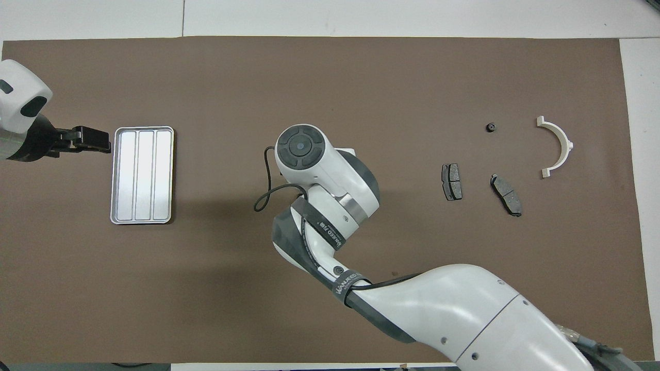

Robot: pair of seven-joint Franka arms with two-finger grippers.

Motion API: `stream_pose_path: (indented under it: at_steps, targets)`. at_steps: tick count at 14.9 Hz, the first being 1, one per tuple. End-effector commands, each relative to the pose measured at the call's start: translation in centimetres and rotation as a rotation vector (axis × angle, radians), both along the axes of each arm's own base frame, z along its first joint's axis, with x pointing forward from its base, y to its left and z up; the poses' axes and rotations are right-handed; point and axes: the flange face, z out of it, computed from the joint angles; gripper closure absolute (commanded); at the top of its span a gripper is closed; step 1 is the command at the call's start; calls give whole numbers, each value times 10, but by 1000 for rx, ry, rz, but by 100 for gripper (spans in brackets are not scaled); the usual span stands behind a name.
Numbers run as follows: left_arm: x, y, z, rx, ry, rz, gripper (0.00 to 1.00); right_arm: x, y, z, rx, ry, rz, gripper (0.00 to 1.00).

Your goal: Pick bearing gear from pile to tray

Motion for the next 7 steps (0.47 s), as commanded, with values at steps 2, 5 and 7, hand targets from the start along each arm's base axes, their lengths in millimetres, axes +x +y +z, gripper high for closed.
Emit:
stream_pose_path:
  at_steps: [2, 5, 7]
  targets:
    - [2, -91, -6, 31, 26, 56, 0, 51, -106, 62, -15, 27, 96, 0]
    - [-3, -190, -33, 34, 40, 93, 0, 75, -184, 80, -28, 49, 167, 0]
    - [-14, -236, -48, 32, 52, 76, 0, 89, -230, 74, -30, 48, 169, 0]
